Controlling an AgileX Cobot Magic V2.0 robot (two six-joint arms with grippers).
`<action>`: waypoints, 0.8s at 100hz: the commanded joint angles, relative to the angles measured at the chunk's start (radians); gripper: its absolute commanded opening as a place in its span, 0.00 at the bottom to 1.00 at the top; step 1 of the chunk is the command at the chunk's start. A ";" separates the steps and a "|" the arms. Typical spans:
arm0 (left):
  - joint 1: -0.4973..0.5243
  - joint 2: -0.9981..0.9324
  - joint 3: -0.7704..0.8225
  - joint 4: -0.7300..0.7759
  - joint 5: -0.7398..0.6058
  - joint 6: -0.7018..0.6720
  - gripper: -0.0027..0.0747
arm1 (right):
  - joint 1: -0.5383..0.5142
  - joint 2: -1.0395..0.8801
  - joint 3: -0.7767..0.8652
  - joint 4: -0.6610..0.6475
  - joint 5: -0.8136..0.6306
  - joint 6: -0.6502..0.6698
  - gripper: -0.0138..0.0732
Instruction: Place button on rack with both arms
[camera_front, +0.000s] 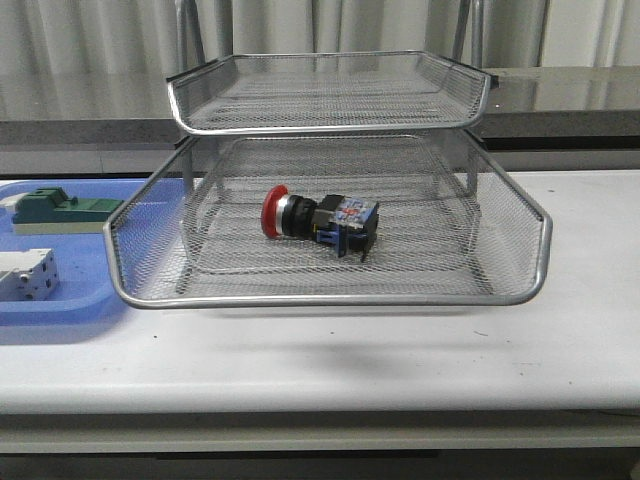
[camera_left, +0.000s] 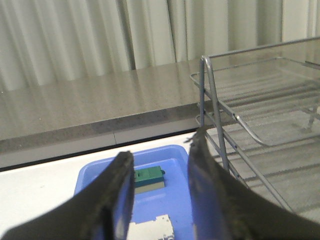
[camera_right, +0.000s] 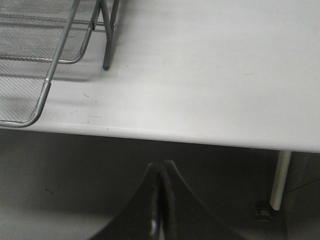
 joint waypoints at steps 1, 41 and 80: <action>0.004 0.006 -0.029 -0.022 -0.115 -0.011 0.21 | -0.002 0.004 -0.033 -0.010 -0.060 -0.003 0.08; 0.004 0.006 -0.029 -0.022 -0.130 -0.011 0.01 | -0.002 0.004 -0.033 -0.010 -0.060 -0.003 0.08; 0.004 0.006 -0.029 -0.022 -0.130 -0.011 0.01 | -0.002 0.004 -0.033 -0.010 -0.060 -0.003 0.08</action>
